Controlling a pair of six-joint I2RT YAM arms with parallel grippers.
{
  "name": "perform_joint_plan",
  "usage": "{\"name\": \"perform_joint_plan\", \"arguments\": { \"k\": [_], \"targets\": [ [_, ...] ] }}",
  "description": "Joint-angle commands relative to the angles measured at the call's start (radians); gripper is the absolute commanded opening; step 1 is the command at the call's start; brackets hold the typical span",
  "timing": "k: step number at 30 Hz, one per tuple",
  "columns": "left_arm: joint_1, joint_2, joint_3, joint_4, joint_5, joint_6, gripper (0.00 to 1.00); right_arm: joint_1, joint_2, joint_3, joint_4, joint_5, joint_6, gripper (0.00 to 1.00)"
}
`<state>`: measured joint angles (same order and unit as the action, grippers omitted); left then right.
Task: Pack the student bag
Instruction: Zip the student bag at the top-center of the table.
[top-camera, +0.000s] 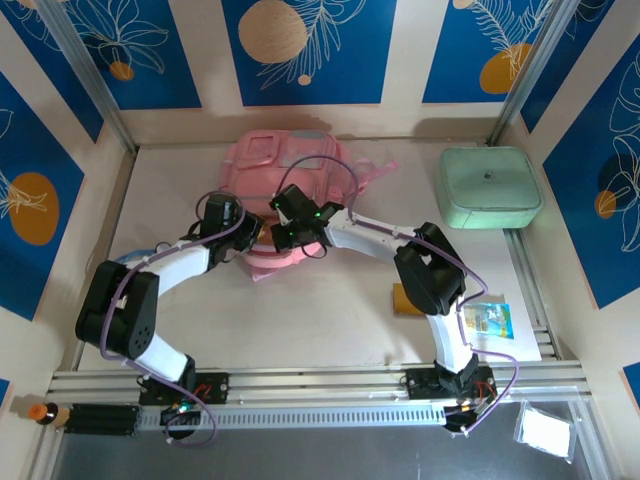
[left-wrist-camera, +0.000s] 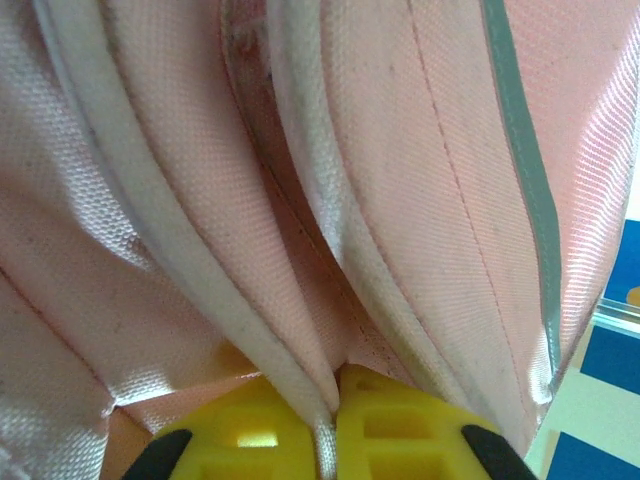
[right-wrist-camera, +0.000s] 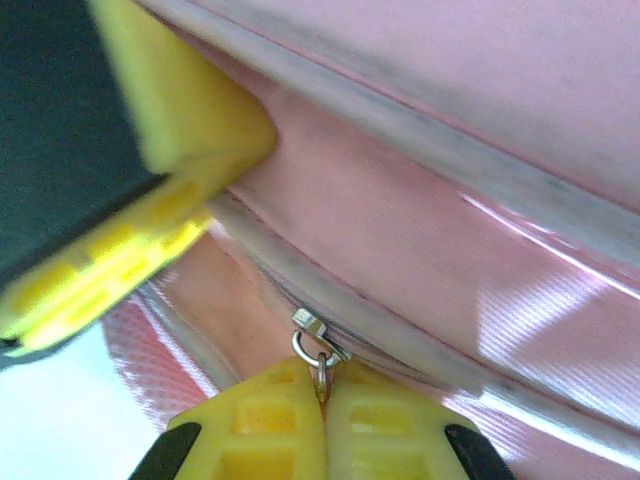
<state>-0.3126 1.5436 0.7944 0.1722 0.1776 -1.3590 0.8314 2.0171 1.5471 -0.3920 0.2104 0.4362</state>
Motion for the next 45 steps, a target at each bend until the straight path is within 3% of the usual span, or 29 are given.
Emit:
{"name": "perform_joint_plan", "arguments": {
  "k": [1, 4, 10, 15, 20, 24, 38, 45],
  "targets": [
    [0.007, -0.042, 0.023, -0.011, -0.051, 0.060, 0.04, -0.016, -0.080, -0.062, -0.083, 0.122, 0.035, 0.00],
    [0.013, -0.063, 0.020, -0.033, -0.054, 0.085, 0.03, -0.047, -0.119, -0.125, -0.075, 0.169, 0.047, 0.00],
    [0.018, -0.073, 0.022, -0.048, -0.013, 0.140, 0.01, -0.128, -0.163, -0.177, -0.054, 0.131, 0.002, 0.00],
    [0.035, -0.076, 0.011, -0.092, 0.011, 0.196, 0.00, -0.163, -0.157, -0.170, -0.016, -0.069, -0.218, 0.00],
    [0.072, -0.081, 0.016, -0.186, 0.050, 0.290, 0.00, -0.175, -0.132, -0.114, -0.066, -0.072, -0.392, 0.00],
    [0.102, -0.101, 0.020, -0.256, 0.080, 0.363, 0.00, -0.198, -0.105, -0.067, -0.096, 0.005, -0.454, 0.00],
    [0.140, -0.122, 0.070, -0.436, 0.133, 0.569, 0.00, -0.290, -0.080, -0.011, -0.130, 0.036, -0.507, 0.00],
    [0.139, -0.111, 0.089, -0.464, 0.162, 0.609, 0.00, -0.338, 0.039, 0.198, -0.278, 0.100, -0.335, 0.00]
  ]
}}
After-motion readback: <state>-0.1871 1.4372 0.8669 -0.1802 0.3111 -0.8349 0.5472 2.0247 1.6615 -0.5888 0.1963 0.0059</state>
